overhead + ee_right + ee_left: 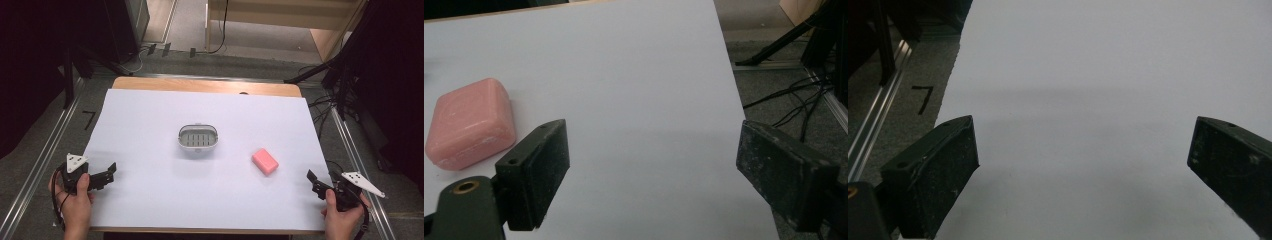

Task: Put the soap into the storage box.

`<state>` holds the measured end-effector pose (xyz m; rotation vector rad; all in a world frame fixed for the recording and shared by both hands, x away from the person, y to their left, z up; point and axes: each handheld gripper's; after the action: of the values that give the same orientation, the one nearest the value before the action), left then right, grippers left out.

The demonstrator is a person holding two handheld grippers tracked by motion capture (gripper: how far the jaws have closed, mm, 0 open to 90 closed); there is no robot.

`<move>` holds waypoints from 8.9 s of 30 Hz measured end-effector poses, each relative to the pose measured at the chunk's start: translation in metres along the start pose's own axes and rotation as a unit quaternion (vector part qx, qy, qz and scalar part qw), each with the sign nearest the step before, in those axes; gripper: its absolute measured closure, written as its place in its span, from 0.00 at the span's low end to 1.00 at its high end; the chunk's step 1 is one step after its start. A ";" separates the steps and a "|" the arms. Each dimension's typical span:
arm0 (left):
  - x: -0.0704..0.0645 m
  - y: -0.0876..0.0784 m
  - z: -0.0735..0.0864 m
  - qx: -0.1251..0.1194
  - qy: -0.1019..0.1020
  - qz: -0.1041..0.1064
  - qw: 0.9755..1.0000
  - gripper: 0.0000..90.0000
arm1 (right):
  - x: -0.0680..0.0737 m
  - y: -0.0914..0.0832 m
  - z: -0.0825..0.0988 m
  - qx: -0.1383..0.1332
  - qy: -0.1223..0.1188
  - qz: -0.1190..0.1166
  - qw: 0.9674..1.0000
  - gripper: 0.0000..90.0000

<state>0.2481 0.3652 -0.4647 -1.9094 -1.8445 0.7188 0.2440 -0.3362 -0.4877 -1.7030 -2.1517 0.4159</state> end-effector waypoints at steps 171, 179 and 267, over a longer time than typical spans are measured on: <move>-0.002 0.003 -0.001 0.011 0.010 -0.004 1.000 0.00 | 0.190 0.130 -0.133 0.314 -0.306 -0.234 0.868 0.43; -0.003 0.002 -0.001 0.011 0.011 -0.005 1.000 0.00 | 0.203 0.133 -0.140 0.307 -0.331 -0.242 0.859 0.43; -0.001 0.003 -0.001 0.015 0.009 -0.002 1.000 0.00 | 0.300 0.202 -0.182 0.255 -0.474 -0.398 0.743 0.43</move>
<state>0.2513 0.3640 -0.4655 -1.8868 -1.8154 0.7230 0.4396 0.0024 -0.3857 -0.0919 -2.7086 1.6399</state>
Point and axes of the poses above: each handheld gripper's, and its own axes: y roughly forward along the jaws, z roughly out of its underside, x roughly to its left, and after that the axes turned 6 degrees about -y, right-handed
